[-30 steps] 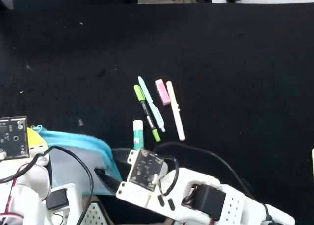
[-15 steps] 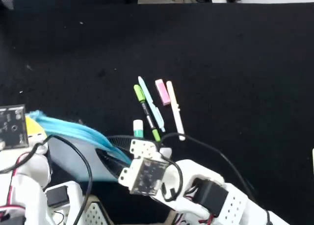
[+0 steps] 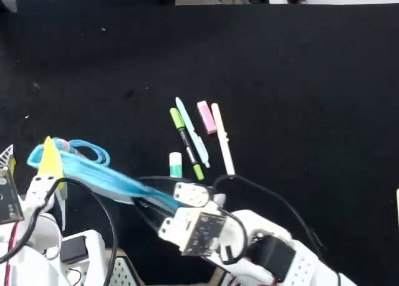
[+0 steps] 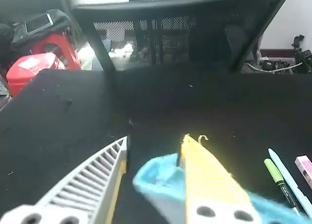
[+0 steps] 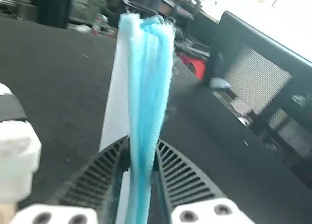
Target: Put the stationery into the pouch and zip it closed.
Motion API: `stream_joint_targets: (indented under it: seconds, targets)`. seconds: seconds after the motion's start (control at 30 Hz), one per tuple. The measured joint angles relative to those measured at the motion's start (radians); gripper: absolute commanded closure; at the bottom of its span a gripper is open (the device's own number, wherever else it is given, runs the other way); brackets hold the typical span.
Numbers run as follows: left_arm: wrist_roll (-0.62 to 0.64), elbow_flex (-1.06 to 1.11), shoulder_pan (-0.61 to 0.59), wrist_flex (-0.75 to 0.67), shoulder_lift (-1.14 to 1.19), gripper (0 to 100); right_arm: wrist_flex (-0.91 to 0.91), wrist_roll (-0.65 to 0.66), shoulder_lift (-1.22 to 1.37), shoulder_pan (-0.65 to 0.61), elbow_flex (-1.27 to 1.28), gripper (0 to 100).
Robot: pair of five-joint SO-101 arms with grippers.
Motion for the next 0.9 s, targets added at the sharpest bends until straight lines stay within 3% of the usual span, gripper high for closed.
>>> stream_joint_targets:
  seconds: [0.27, 0.57, 0.9]
  targets:
    - [0.0, -0.06, -0.087, 0.018, 0.245, 80, 0.163, 0.0, -0.061, 0.051, 0.06, 98.8]
    - [-0.028, -0.397, -0.089, 0.141, 0.695, 80, 0.167, -0.054, -0.061, 0.049, 0.13, 98.8]
    - [-0.097, -0.407, 0.009, 0.144, 0.72, 80, 0.13, -0.061, -0.061, 0.092, 0.173, 98.8]
